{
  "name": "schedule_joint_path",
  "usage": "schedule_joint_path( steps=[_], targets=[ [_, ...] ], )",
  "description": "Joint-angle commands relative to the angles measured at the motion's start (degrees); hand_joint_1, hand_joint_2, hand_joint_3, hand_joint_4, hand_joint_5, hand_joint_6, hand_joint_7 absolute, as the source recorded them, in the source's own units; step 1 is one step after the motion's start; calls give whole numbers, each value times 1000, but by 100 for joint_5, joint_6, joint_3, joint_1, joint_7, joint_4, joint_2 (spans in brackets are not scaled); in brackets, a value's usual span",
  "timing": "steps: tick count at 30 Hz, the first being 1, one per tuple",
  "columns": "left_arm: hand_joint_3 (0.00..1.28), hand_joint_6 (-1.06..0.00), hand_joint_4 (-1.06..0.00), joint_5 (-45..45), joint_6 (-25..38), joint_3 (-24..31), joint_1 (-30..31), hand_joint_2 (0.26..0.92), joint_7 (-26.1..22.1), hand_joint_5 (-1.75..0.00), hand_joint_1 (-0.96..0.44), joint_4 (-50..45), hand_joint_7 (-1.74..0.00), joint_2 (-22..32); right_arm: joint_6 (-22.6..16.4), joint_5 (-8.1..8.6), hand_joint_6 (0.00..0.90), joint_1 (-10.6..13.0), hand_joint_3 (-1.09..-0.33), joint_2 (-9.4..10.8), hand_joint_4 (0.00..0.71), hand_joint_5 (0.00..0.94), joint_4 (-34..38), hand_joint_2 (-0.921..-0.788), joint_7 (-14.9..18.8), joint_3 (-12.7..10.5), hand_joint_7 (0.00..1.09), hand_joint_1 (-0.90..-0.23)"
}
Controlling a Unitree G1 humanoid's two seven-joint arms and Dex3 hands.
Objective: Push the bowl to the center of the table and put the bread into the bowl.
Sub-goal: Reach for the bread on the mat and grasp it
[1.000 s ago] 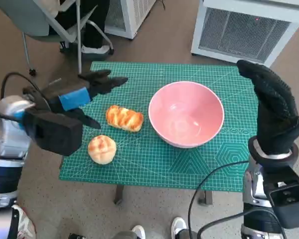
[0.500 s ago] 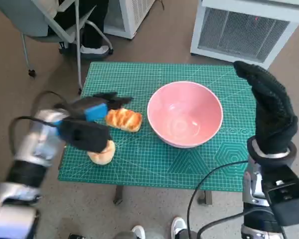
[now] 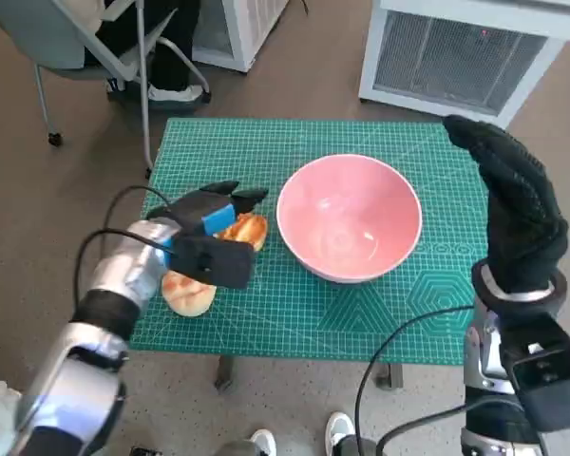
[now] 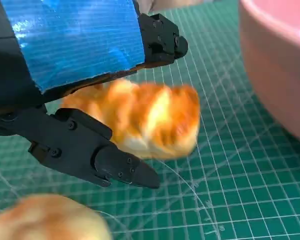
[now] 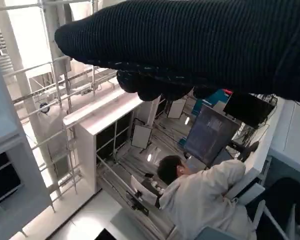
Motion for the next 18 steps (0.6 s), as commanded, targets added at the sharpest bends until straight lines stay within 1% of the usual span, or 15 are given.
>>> schedule_joint_path(
  steps=[1,6,9,17,18],
  targets=[
    [5,-259,-189,175,196,-167,-233,792,358,-14,-405,483,-27,-244,74,50,-1,120,-776,-61,297,4,-12,-921,81,37,686,-604],
    [8,-280,-209,262,445,-282,-314,805,627,-14,-385,826,-28,-458,85,83,-1,128,-775,-85,297,4,-45,-921,96,55,686,-604],
    [9,-306,-231,246,535,-299,-327,815,752,-17,-349,975,-35,-544,79,101,-1,135,-775,-97,296,3,-54,-921,107,58,686,-605],
    [13,-450,-372,151,724,-264,-305,852,858,-34,-186,1192,-72,-686,74,110,-1,135,-773,-96,296,3,-53,-921,106,52,686,-608],
    [15,-494,-450,141,749,-258,-306,862,853,-65,-149,1208,-91,-696,73,107,-1,137,-773,-93,296,3,-56,-921,104,53,686,-609]
  ],
)
